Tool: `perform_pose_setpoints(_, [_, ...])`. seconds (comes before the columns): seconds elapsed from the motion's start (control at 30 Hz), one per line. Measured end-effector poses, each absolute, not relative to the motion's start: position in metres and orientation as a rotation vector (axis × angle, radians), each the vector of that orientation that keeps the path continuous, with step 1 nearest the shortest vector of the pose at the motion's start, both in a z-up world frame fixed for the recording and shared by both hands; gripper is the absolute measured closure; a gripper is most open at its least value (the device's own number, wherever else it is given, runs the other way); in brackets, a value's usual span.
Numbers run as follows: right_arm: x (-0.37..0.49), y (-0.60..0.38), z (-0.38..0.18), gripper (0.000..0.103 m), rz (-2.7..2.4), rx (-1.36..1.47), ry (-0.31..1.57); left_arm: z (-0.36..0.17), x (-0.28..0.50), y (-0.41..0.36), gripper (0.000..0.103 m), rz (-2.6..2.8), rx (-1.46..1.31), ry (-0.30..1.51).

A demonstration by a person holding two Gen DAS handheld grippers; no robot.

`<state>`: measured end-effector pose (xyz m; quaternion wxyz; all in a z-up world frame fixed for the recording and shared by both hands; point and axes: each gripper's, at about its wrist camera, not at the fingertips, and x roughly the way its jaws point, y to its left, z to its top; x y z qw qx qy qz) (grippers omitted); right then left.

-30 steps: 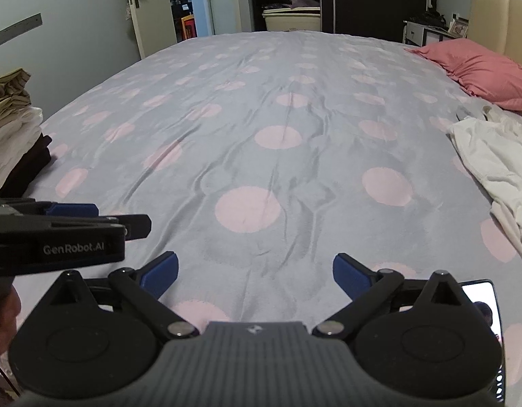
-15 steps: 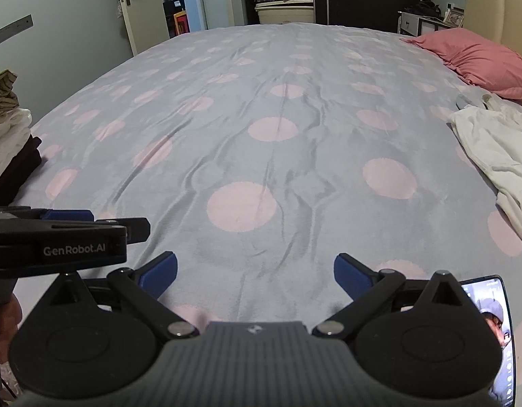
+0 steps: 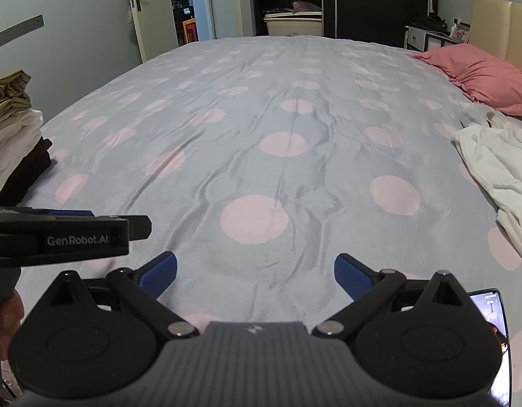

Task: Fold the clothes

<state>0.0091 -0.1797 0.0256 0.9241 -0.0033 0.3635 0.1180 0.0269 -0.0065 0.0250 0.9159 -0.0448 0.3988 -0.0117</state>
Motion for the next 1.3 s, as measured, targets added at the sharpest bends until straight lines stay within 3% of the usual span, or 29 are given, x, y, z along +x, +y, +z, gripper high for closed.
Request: perform_pose_setpoints(1.3, [-0.0001,-0.1721,0.032,0.002,0.276,-0.032,0.723,0.0261,0.0197,-0.0051,0.034,-0.008,-0.042,0.824])
